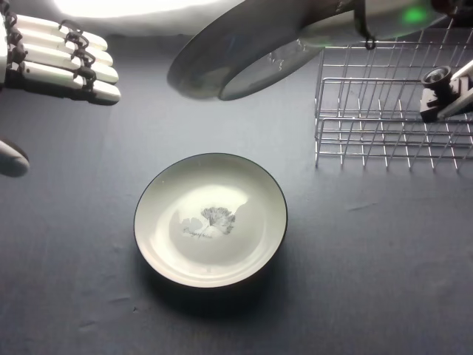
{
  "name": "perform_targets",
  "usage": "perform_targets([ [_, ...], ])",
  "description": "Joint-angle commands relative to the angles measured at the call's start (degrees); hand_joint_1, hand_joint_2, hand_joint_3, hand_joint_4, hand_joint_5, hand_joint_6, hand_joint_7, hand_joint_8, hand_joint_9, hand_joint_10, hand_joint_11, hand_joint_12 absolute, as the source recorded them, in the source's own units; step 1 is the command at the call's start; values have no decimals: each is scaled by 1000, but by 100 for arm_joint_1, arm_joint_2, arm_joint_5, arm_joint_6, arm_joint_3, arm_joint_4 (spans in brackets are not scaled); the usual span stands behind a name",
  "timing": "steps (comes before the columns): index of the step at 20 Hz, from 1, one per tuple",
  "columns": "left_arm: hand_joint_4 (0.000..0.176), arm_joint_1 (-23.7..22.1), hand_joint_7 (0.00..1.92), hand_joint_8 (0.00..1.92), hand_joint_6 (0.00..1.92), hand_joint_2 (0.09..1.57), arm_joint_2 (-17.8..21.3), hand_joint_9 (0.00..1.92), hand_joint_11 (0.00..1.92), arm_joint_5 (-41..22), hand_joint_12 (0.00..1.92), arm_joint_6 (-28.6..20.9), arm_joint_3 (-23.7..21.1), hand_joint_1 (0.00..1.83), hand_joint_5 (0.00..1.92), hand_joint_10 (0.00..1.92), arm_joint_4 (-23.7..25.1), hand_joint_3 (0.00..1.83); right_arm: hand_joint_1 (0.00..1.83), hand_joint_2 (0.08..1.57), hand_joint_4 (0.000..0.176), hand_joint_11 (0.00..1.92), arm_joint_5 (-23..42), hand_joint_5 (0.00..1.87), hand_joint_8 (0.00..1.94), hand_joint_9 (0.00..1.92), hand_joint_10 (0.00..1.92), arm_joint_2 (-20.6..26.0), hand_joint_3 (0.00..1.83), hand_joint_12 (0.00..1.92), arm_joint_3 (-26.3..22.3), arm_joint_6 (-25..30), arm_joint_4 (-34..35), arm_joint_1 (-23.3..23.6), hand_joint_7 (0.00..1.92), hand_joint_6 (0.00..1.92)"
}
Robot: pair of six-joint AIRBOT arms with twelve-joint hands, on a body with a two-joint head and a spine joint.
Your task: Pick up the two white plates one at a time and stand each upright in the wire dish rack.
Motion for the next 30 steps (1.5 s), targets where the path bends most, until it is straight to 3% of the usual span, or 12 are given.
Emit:
perform_targets([
  [1, 0, -6, 63, 1, 1, 1179, 80, 32, 0, -172, 0, 25, 62, 0, 94, 3, -479, 0, 1384, 1086, 0, 827, 770, 988, 814, 1008, 1163, 51, 0, 1400, -16, 112, 205, 113, 1029, 878],
  [9, 0, 287, 47, 0, 2, 1177, 74, 12, 0, -301, 0, 225, -290, 0, 88, 0, -489, 0, 1383, 1083, 0, 847, 443, 1004, 762, 1009, 1170, 363, 0, 1460, -16, 94, 975, 115, 1030, 902],
  [17, 0, 787, 49, 0, 0, 1178, -89, 15, 0, 106, 0, 461, -804, 0, 75, 0, -769, 0, 1383, 1087, 0, 806, 41, 975, 777, 997, 1188, 662, 1, 1440, -17, 75, 1599, 176, 1040, 916],
  [23, 0, 1025, 45, 0, 3, 1178, -115, 10, 0, 284, 0, 595, -1162, 0, 80, 0, -790, 0, 1385, 1084, 0, 812, -120, 993, 784, 1002, 1196, 874, 0, 1448, -15, 64, 1806, 91, 1042, 861],
  [30, 0, 1313, 39, 4, 2, 1178, -160, 2, 0, 450, 0, 711, -1352, 0, 66, 1, -777, 0, 1381, 1092, 0, 777, -121, 949, 798, 983, 1159, 1106, 0, 1397, 5, 58, 1827, -208, 1039, 995],
])
